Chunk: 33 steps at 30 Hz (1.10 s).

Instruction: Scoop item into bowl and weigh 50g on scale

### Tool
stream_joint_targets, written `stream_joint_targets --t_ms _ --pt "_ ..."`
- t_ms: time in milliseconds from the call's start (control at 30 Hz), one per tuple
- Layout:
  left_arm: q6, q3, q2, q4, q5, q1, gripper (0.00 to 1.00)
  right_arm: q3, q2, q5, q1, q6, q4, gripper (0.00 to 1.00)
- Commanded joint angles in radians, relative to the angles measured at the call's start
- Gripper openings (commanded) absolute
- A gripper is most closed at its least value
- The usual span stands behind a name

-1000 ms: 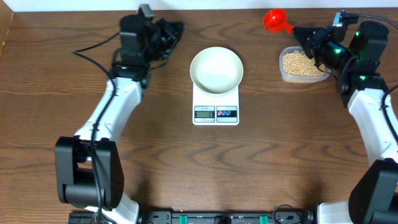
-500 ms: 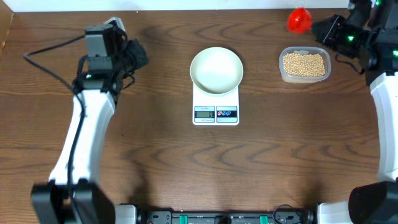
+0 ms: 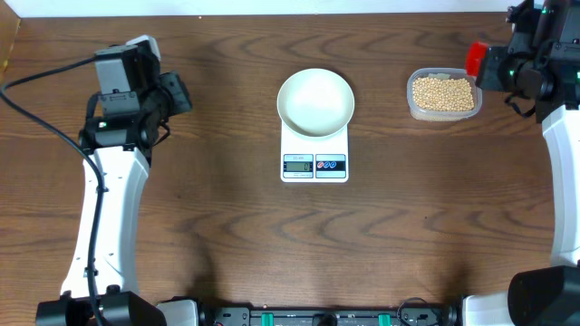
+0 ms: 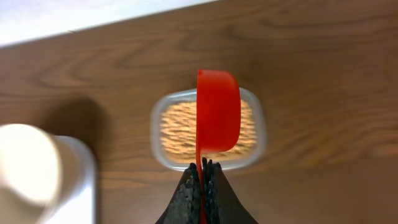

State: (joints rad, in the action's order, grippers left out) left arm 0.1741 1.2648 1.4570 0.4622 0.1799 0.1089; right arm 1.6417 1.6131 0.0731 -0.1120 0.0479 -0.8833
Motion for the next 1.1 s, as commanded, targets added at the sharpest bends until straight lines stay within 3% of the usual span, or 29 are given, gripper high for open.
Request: stream_joint_targets --t_ms 0,33,67,1067 --pt "-0.032 0.011 -0.002 0.002 -0.016 0.03 0.22 0.025 -0.003 -0.131 -0.004 -0.097 -0.021 0.01" --pt "-0.032 0.011 -0.002 0.002 -0.016 0.033 0.6 0.025 -0.003 -0.131 -0.004 -0.111 -0.03 0.01" --pt "-0.032 0.011 -0.002 0.002 -0.016 0.034 0.88 0.025 -0.003 -0.131 -0.004 -0.122 -0.041 0.01" --pt "-0.032 0.009 -0.002 0.01 -0.016 0.035 0.9 -0.113 -0.003 -0.119 0.035 -0.162 0.0 0.01"
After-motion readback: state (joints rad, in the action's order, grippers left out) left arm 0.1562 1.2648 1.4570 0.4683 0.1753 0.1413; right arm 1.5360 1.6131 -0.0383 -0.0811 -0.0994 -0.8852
